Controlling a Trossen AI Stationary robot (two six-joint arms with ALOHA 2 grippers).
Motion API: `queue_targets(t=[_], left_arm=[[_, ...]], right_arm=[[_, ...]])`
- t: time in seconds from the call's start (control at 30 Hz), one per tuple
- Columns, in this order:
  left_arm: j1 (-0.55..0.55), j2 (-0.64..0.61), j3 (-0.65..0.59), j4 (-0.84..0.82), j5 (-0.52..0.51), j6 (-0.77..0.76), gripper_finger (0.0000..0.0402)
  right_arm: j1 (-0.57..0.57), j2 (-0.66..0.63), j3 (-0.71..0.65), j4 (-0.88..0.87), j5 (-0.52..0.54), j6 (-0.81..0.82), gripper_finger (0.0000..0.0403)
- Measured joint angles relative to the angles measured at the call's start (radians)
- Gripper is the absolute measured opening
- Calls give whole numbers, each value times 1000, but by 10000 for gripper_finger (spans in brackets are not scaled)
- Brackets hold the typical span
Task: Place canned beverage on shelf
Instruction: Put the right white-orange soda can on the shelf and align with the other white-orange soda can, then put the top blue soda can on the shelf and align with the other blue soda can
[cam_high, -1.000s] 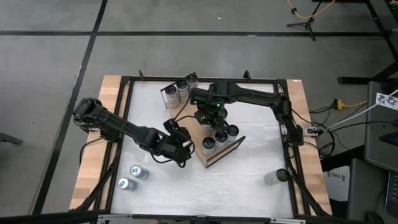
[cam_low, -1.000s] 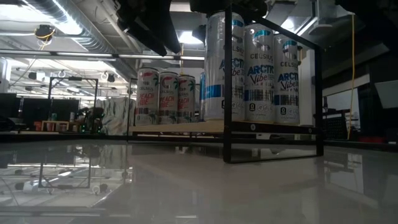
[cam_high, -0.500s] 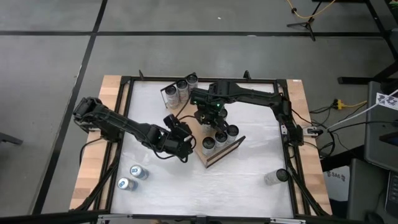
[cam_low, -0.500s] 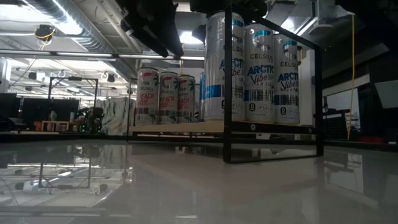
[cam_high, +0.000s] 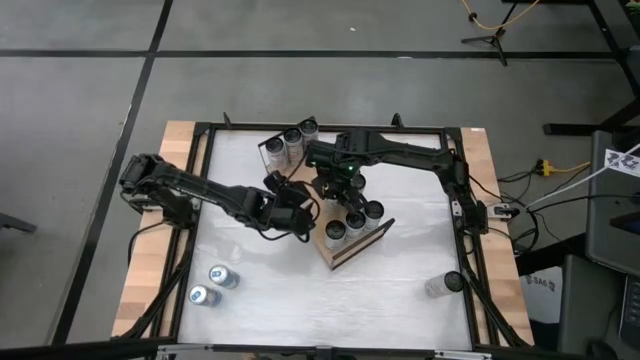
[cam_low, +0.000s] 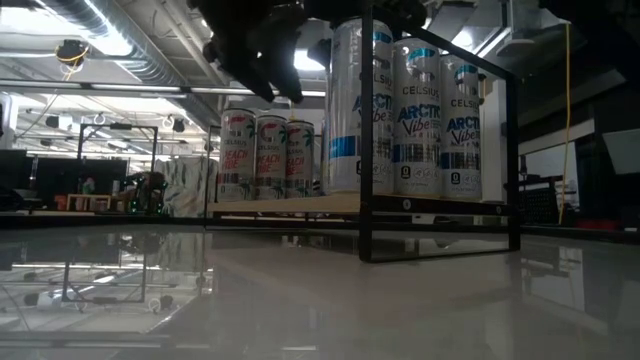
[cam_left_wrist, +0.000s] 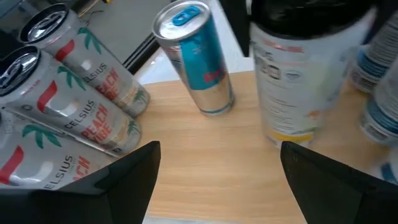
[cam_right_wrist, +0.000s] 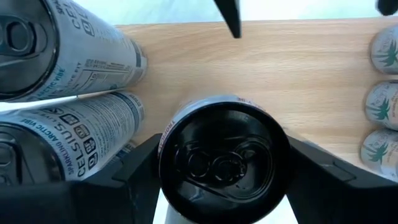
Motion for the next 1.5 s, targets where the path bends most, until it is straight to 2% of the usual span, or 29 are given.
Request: queue_targets(t=[0.47, 1.0, 1.1, 1.33, 1.5], left_arm=[[65, 0, 0, 111, 2, -1, 325], [64, 0, 0, 125, 1, -2, 325], [64, 0, 0, 126, 1, -2, 325], [64, 0, 0, 129, 0, -2, 325], [64, 0, 0, 129, 0, -1, 325]], right_arm=[[-2, -3, 1, -5, 4, 26, 267], [-1, -3, 1, -5, 1, 26, 268], [-1, -3, 1, -5, 1, 26, 287], [0, -3, 2, -3, 1, 26, 362], [0, -3, 2, -3, 1, 26, 388]])
